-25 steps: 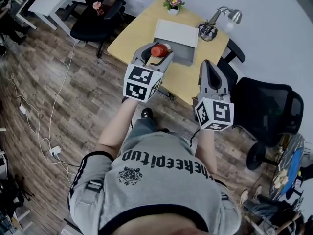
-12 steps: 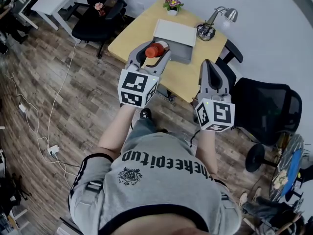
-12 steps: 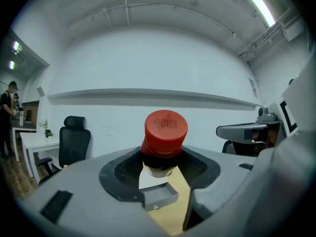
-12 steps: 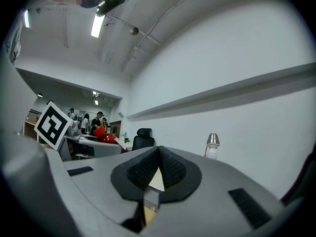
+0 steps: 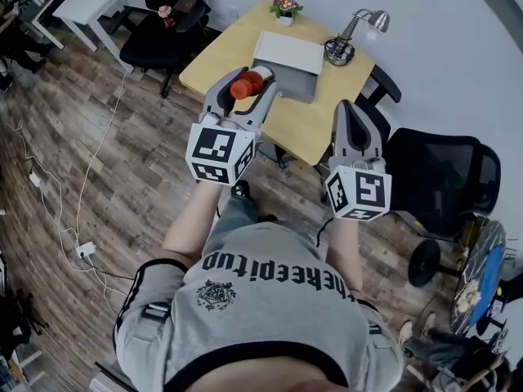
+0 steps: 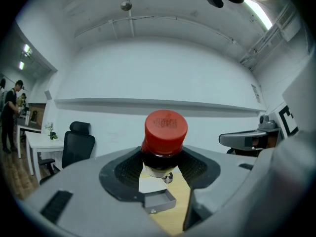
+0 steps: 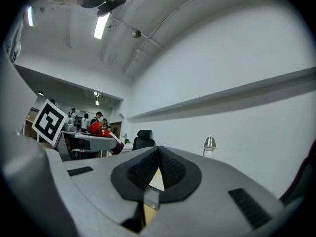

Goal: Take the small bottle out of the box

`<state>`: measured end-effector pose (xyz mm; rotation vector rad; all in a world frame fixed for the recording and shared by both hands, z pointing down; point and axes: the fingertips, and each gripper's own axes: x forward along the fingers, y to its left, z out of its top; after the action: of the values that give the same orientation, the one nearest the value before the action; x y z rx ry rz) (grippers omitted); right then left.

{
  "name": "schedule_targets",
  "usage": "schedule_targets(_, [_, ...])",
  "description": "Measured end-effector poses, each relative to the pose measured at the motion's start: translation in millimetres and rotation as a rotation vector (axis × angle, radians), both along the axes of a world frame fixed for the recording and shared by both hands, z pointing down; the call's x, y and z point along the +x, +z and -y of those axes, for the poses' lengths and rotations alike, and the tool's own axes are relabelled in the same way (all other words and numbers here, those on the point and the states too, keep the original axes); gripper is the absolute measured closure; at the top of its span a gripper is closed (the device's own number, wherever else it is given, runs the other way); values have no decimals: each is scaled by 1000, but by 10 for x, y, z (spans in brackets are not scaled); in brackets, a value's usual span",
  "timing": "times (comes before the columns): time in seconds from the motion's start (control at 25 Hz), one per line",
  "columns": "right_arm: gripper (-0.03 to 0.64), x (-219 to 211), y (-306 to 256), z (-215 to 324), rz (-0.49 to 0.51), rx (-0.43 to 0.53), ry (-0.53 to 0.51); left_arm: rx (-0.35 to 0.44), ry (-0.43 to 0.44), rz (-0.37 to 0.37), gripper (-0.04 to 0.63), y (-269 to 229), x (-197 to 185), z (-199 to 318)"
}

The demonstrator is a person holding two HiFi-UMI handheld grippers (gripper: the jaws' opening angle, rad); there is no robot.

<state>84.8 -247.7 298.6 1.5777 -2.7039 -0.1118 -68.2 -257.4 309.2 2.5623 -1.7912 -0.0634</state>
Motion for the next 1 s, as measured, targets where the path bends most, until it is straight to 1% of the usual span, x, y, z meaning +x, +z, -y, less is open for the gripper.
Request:
schedule_targets(0.4, [617, 121, -82, -257, 3, 33, 23, 60, -46, -25, 376, -119, -40, -323])
schedule_targets(1.0, [616, 312, -140, -558, 8, 68, 63, 100, -90, -47, 376, -173, -40, -689])
